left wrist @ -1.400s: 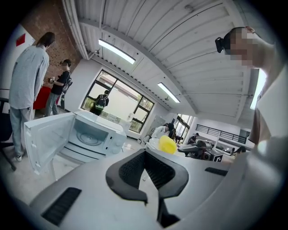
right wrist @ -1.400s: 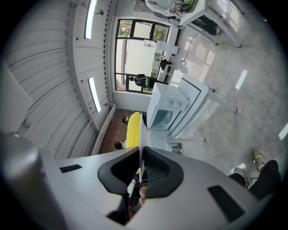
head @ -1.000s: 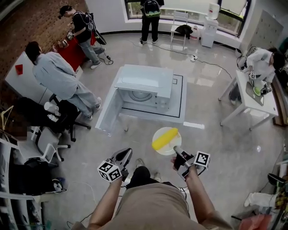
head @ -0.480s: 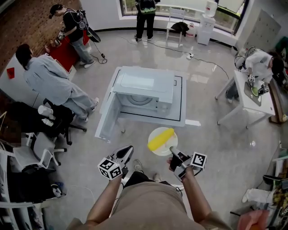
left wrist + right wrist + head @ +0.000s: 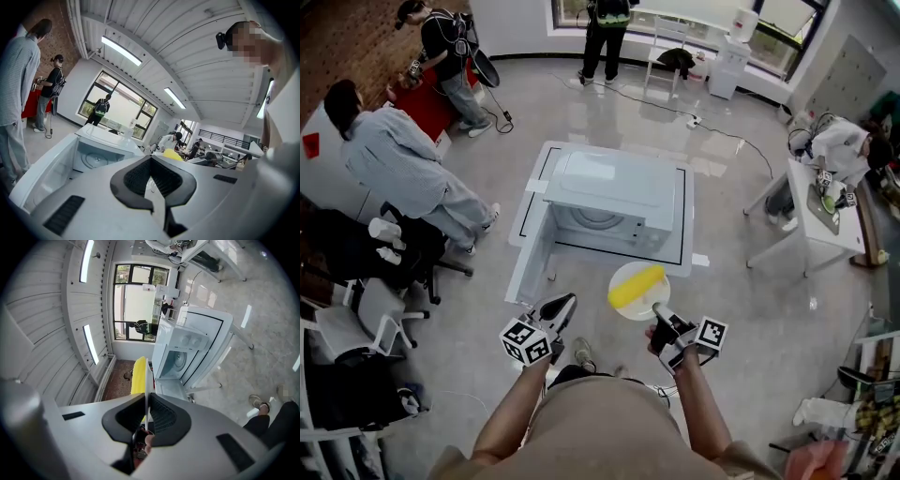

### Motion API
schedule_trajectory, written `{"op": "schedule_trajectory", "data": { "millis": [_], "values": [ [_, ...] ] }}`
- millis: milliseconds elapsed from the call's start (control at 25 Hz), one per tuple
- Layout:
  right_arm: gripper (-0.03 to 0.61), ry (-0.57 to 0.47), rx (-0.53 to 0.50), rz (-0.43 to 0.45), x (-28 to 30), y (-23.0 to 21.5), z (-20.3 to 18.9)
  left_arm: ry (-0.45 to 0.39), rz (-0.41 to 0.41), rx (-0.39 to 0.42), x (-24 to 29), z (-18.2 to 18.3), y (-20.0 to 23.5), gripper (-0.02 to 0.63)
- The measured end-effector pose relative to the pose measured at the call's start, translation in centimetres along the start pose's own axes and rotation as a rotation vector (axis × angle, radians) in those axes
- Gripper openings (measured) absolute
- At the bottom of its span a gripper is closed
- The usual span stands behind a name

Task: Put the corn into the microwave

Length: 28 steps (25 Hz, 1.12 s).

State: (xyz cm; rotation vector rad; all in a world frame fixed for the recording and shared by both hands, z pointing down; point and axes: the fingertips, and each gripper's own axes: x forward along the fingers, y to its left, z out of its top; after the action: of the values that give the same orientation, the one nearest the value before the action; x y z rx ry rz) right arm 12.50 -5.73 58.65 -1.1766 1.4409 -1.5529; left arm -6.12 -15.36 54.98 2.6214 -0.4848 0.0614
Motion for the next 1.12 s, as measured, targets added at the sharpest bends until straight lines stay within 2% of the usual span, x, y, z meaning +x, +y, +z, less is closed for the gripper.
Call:
{"op": "schedule_trajectory", "data": {
  "millis": [240, 600, 1120],
  "values": [
    [0.025, -0.015, -0.013, -0.008, 3.8, -0.2, -0.3, 0.005, 0.017, 0.023, -0.1, 1.6, 3.3, 0.006],
    [0.025, -0.054, 0.002, -0.011, 7.2, -0.8, -1.6, 0.005, -0.006, 0.034, -0.2, 2.4, 6.9, 0.005],
    [0.025, -0.037, -0.022, -0.053, 9.5, -2.3, -0.8, 0.000, 0.001, 0.064, 0.8, 3.8, 8.3, 0.006]
  ]
}}
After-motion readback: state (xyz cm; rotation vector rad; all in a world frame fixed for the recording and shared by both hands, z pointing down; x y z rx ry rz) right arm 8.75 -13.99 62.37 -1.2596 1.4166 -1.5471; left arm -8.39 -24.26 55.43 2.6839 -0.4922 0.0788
